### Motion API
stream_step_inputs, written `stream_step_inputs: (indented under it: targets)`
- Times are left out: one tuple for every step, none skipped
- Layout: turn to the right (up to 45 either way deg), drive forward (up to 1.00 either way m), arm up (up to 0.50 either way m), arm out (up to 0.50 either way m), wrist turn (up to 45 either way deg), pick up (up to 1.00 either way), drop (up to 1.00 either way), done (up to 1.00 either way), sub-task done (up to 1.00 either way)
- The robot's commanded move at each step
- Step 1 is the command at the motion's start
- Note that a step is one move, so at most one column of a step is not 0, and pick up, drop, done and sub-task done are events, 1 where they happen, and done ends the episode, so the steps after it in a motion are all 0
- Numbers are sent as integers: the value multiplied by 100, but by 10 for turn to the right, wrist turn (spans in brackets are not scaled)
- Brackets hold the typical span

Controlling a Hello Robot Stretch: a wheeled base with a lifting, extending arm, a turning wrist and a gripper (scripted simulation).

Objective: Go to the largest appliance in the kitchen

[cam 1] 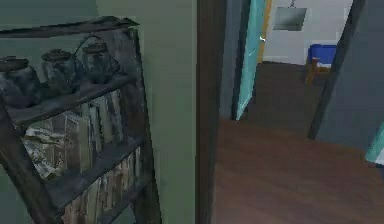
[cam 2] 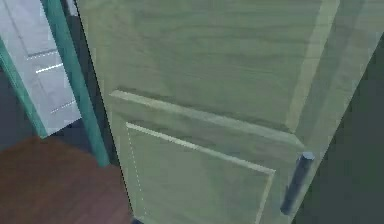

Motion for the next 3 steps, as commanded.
stream_step_inputs:
  targets:
    - [420,0,0,0,0,0,0,0,0]
    - [0,90,0,0,0,0,0,0,0]
    - [390,0,0,0,0,0,0,0,0]
